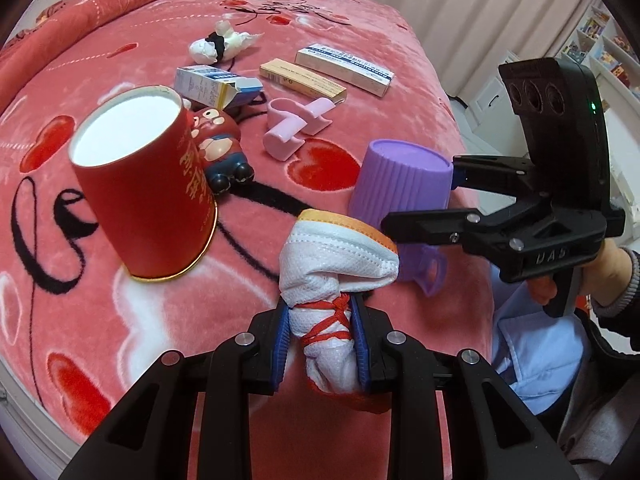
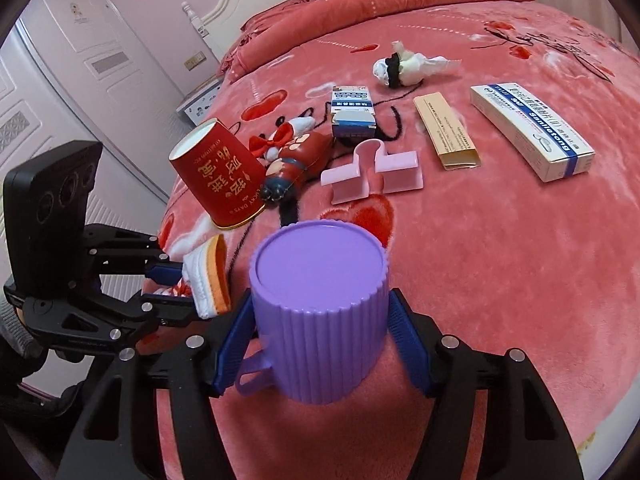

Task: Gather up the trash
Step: 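Close the right gripper on the purple ribbed cup and lift it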

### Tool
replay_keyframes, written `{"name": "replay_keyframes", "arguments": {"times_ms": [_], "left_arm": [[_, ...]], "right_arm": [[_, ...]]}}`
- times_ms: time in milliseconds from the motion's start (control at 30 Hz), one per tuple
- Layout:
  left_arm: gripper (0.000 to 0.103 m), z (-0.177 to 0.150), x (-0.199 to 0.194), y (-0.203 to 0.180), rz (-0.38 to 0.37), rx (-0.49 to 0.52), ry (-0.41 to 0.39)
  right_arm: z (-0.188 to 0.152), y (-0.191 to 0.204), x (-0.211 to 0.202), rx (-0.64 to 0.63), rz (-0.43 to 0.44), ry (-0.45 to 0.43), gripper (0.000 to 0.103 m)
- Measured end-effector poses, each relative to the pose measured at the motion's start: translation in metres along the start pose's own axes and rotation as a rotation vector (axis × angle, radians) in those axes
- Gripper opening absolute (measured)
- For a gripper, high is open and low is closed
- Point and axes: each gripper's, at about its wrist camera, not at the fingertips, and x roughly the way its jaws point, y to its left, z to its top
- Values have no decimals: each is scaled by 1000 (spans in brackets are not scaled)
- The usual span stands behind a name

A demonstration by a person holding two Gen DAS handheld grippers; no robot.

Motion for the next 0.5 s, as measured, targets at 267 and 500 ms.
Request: {"name": "replay_keyframes", "arguments": {"times_ms": [267, 500], "left_arm": [[29, 0, -1, -2, 3, 7, 1], [29, -5, -28, -26, 24, 38, -40]], "right_arm": [[-2, 7, -10, -13, -4, -29, 64], [-15, 24, -48, -20, 1, -77, 64]]}}
